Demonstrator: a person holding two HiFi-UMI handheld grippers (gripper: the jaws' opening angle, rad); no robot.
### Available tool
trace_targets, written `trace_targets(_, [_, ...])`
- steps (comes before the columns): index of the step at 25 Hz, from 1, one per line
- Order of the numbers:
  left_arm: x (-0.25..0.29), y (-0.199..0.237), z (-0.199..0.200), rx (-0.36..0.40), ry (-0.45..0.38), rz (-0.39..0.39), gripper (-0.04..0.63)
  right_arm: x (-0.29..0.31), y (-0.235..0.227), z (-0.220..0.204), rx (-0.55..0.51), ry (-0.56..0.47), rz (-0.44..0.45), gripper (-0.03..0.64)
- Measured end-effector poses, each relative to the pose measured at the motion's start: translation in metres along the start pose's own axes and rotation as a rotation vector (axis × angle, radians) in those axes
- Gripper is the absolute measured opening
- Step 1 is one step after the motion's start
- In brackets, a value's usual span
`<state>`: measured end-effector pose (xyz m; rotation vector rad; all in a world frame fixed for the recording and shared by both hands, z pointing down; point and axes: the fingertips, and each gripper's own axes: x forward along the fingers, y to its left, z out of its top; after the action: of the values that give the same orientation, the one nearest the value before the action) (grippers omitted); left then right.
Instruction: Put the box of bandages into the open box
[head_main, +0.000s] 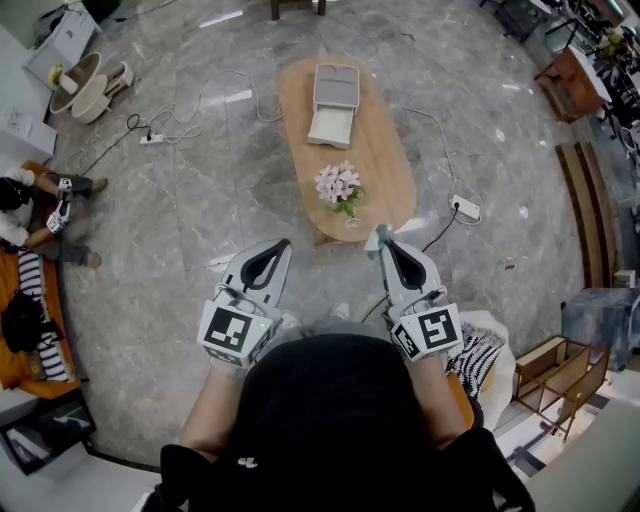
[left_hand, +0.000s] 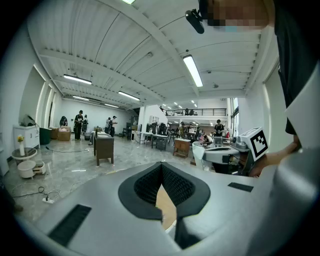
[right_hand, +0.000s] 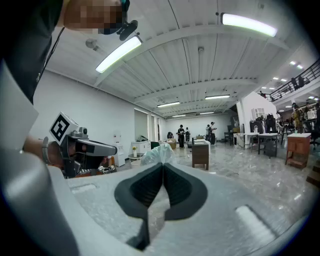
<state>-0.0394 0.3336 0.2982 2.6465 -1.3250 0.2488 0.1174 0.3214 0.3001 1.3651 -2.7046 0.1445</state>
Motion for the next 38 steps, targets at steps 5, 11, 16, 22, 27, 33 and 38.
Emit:
trace_targets(5, [0.013,-0.017,0.002,0.023,0.013,0.002,0.011,-0.010,-0.017,-0.001,0.013,-0.015,0.010,0.002])
trace_targets(11, [0.040,-0.046,0.010,0.052,0.022,0.011,0.011,-0.026,-0.052,-0.002,0.032,-0.044,0.013,0.002])
trace_targets(16, [0.069,-0.077,0.018,0.093,0.040,0.006,0.011,-0.042,-0.085,-0.003,0.045,-0.066,0.016,0.003])
trace_targets(22, [0.101,-0.095,0.021,0.101,0.045,-0.026,0.011,-0.044,-0.115,-0.013,0.072,-0.060,0.004,0.003])
trace_targets(27, [0.121,-0.074,0.022,0.089,0.066,-0.013,0.011,-0.026,-0.129,-0.014,0.070,-0.055,-0.011,0.002])
trace_targets(33, [0.146,-0.033,0.025,0.064,0.057,-0.055,0.011,0.014,-0.138,-0.011,0.059,-0.033,-0.045,0.003])
trace_targets(38, [0.166,0.010,0.027,0.050,0.066,-0.102,0.011,0.059,-0.141,-0.008,0.059,-0.005,-0.077,0.002])
